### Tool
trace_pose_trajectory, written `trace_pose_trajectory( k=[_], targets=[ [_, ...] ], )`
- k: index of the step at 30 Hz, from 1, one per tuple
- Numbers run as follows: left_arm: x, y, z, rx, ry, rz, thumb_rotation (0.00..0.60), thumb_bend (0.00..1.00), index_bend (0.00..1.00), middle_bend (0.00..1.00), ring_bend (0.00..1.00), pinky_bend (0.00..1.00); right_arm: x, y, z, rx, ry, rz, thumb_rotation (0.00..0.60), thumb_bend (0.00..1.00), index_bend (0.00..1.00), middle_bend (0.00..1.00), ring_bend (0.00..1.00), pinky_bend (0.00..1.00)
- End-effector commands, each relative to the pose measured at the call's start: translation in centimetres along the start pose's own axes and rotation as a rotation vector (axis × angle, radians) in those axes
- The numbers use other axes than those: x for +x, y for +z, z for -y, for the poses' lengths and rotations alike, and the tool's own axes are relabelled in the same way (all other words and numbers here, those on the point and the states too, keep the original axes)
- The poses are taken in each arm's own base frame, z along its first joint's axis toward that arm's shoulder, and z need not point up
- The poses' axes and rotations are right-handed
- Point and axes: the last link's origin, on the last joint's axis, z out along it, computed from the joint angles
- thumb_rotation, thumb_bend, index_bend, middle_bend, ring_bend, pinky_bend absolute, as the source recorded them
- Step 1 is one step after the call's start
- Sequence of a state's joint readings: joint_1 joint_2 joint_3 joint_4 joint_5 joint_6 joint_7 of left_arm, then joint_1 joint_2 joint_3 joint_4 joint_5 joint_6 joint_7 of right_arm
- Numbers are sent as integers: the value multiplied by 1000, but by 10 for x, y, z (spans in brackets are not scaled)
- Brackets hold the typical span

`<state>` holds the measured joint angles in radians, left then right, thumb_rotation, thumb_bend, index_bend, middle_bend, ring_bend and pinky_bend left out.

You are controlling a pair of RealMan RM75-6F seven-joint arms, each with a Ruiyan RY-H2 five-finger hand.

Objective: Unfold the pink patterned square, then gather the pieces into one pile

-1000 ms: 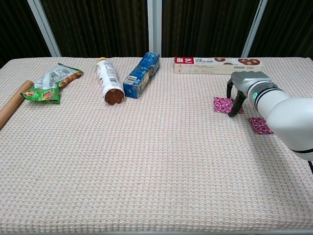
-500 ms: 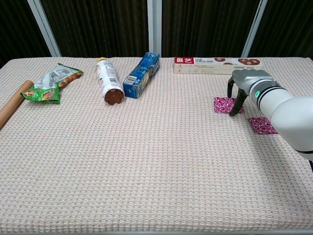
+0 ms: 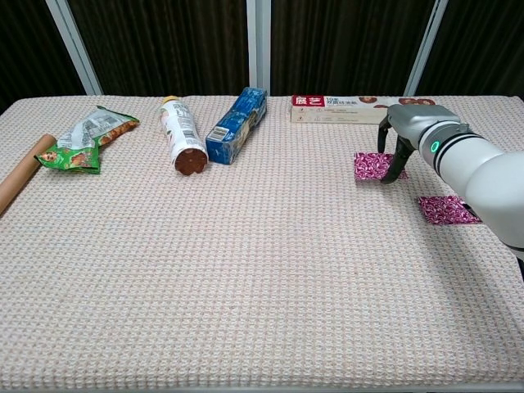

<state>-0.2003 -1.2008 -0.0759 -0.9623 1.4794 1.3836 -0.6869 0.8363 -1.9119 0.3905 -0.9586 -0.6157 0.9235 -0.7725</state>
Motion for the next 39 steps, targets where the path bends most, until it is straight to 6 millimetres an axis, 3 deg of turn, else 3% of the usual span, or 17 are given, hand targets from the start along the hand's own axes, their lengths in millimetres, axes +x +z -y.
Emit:
trace_pose_trajectory(
  k=[1,8,19,28,39],
  targets=[
    [0,0,-1,-1,2,0,600,51,230,225,165,264,6,-11,-10,23,-38,-4,598,0,470,1000,1000,1000],
    [-4,1,-6,-8,14,7,600,50,231,226,165,264,21,-37,-41,65,-127,-34,598,0,470,1000,1000,1000],
    [-10,1,-16,-23,31,22,600,50,230,225,165,264,8,-59,-91,59,-137,19,599,0,469,1000,1000,1000],
    [-8,-1,-16,-17,37,20,600,50,230,226,165,264,-9,-60,-107,58,-151,50,599,0,470,1000,1000,1000],
    [-9,0,-14,-10,39,23,600,50,230,226,165,264,-20,-53,-108,53,-144,63,597,0,469,1000,1000,1000]
  ],
)
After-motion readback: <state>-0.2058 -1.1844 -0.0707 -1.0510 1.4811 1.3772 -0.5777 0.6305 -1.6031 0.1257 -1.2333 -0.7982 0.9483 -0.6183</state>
